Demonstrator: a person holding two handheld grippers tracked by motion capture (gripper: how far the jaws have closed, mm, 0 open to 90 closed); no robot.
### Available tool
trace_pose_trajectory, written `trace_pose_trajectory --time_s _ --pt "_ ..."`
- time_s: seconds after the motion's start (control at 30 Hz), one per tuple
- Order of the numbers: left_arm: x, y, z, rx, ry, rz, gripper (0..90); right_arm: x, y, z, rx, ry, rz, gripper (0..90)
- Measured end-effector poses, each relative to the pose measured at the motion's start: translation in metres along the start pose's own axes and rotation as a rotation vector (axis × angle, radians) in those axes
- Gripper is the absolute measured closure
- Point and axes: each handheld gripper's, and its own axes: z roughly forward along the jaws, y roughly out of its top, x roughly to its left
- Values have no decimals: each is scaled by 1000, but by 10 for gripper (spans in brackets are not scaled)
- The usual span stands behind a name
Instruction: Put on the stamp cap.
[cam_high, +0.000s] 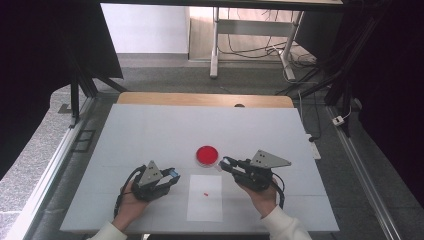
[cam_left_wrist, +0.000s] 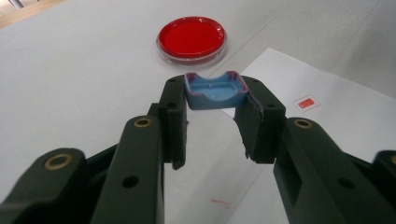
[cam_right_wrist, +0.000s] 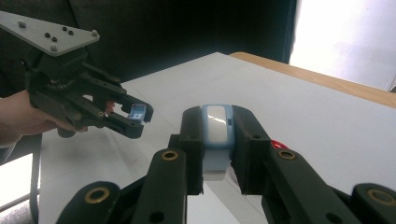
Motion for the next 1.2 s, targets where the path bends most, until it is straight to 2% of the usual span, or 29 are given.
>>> trace_pose_trajectory --time_s 0.77,0.87,1.2 --pt "-17 24 33 8 -46 60 639 2 1 1 -8 1 5 743" --pt "-20 27 36 0 -35 69 639 2 1 1 -6 0 6 742" --pt "-26 33 47 6 -53 86 639 3 0 2 -4 3 6 742"
